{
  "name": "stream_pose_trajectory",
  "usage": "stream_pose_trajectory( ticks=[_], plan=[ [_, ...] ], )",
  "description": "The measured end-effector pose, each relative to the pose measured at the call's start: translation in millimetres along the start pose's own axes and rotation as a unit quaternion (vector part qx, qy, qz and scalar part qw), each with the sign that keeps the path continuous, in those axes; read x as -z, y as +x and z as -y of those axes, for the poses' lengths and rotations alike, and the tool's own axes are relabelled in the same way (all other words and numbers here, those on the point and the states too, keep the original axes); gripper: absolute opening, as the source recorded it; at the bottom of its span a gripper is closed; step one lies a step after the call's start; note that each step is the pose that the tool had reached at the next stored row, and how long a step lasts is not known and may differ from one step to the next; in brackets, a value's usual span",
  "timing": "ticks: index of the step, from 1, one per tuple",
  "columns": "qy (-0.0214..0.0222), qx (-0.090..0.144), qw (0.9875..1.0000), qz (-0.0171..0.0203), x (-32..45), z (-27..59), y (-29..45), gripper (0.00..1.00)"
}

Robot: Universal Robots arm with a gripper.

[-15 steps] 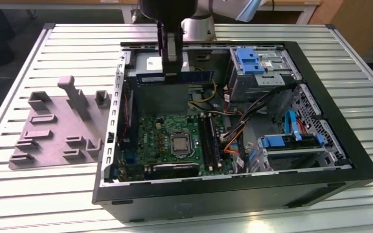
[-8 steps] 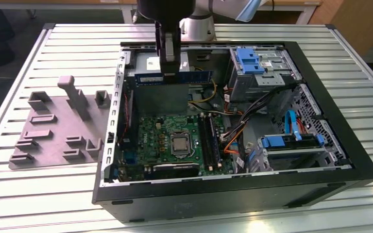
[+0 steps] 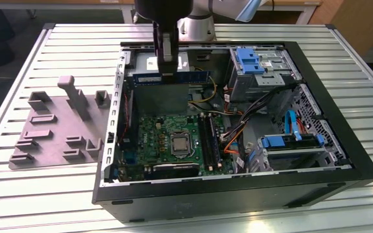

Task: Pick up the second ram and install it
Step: 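Pick up the second ram and move it above second insertion slot, then insert the second ram into the second slot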

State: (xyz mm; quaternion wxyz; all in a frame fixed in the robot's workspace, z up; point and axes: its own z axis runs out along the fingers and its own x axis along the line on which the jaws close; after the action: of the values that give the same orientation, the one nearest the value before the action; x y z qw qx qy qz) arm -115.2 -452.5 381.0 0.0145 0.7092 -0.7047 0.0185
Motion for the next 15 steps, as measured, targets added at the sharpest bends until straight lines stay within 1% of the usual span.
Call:
stream_pose_trajectory(
  ticks=[5,7,15],
  plan=[
    [0.0,0.0,1.0,0.0,0.0,-0.7,0.0,0.14],
    [0.0,0.0,1.0,0.0,0.0,-2.2,0.0,0.14],
    [0.0,0.0,1.0,0.0,0.0,-2.6,0.0,0.14]
  ],
)
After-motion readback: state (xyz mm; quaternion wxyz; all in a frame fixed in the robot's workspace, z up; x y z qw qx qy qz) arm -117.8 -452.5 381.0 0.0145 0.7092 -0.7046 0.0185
